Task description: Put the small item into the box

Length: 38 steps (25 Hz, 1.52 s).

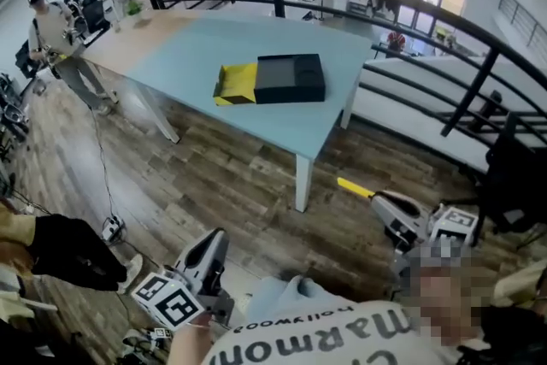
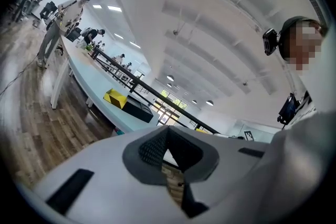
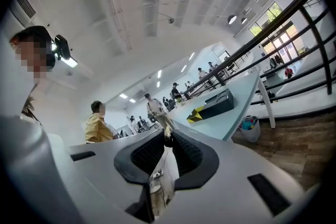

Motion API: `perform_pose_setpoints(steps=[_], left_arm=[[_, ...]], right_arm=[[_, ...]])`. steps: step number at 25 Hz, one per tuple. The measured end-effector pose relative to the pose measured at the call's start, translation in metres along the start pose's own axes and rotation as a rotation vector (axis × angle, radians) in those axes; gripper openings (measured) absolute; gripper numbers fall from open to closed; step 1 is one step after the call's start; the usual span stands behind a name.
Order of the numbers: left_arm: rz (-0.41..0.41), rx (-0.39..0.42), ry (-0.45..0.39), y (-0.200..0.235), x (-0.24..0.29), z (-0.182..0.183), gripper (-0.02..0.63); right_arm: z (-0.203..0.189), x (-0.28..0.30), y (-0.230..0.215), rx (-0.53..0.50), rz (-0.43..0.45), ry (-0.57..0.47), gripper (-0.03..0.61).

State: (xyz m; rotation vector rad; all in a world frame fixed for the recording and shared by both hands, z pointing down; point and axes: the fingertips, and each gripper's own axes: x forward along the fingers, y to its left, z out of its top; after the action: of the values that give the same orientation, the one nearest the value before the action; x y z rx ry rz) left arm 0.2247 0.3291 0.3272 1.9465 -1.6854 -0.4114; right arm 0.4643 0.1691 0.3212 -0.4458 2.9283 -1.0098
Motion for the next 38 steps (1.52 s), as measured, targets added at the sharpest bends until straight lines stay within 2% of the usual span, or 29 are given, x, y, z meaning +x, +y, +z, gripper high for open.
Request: perform_pose_setpoints(steps=[7, 11, 15, 23, 27, 38], left_arm=[[0.023, -0.022, 0.002, 0.011, -0.004, 0.001, 0.002], [0.033, -0.026, -0.002, 0.035, 0.004, 0.012, 0.002], [0.038, -0.062, 0.019, 0.064, 0.013, 0.022, 0.002], [0.02, -0.057, 0.025, 0.131, 0.038, 0.087, 0.002], [0.003, -0.048, 0.021, 0.16, 0.048, 0.121, 0.002], [-0.029, -0.058, 0.024, 0.227, 0.055, 0.175, 0.002]], right_arm=[[-0.001, 0.021, 0.001, -0.005, 0.011, 0.028, 0.071], [-0.001, 0.053, -0.005, -0.003, 0.016, 0.046, 0.071], [0.002, 0.088, -0.009, 0.002, 0.002, 0.059, 0.071], [0.023, 0.18, -0.005, -0.006, 0.007, 0.058, 0.071], [0.031, 0.222, 0.0, 0.022, 0.018, 0.038, 0.071], [0.048, 0.3, 0.009, 0.007, -0.003, -0.001, 0.071]])
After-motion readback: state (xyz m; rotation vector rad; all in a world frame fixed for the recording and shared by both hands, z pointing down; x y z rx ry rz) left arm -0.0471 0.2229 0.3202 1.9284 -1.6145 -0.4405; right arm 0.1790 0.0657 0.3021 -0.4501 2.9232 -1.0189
